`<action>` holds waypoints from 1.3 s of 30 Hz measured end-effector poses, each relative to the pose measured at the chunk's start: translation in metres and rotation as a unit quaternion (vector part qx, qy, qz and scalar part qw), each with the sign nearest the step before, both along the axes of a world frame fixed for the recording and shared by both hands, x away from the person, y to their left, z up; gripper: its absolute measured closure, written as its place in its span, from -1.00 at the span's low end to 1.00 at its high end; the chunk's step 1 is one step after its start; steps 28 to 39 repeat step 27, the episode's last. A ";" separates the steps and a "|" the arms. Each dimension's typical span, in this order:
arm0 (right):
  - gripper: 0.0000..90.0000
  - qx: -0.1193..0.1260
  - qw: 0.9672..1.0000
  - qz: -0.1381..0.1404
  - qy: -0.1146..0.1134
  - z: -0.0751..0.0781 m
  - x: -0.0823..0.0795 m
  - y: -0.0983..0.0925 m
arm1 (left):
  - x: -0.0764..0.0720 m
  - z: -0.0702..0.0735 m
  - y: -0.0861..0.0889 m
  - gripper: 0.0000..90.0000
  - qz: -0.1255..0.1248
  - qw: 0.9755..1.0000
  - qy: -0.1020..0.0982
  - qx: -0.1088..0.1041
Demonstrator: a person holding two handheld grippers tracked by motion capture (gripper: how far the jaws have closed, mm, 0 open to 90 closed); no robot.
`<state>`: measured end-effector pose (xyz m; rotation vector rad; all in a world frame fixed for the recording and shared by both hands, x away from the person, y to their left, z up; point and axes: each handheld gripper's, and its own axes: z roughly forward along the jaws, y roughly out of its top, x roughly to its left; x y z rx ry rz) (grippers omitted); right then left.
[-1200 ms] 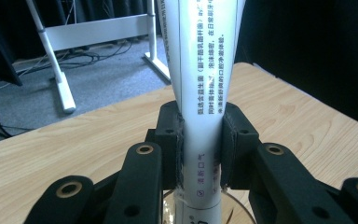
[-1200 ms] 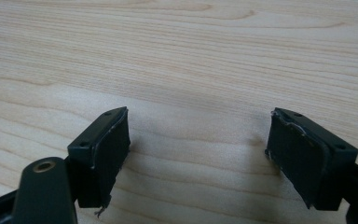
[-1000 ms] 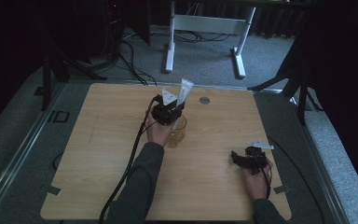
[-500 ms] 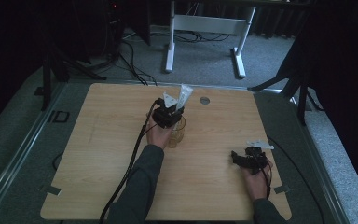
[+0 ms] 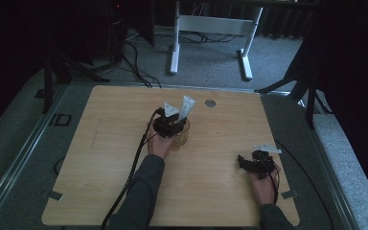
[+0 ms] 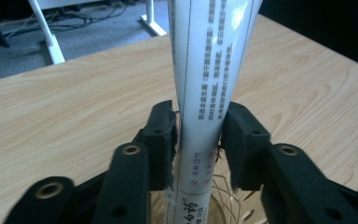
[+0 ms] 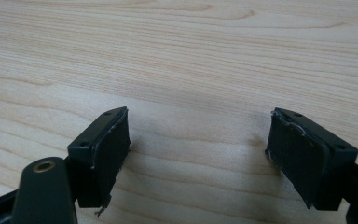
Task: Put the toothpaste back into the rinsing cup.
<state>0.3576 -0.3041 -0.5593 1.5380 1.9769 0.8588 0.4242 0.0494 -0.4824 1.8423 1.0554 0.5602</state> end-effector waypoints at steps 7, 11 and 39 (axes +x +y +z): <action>-0.54 0.000 1.000 0.000 0.000 0.000 0.000 0.000 | -0.007 0.010 0.009 0.15 0.001 1.000 -0.019 -0.025; -0.54 0.000 1.000 0.000 0.000 0.000 0.000 0.000 | -0.012 0.013 0.014 0.03 0.006 0.999 -0.032 -0.033; -0.54 0.000 1.000 0.000 0.000 0.000 0.000 0.000 | -0.029 -0.002 0.073 -0.45 0.121 0.992 -0.025 -0.025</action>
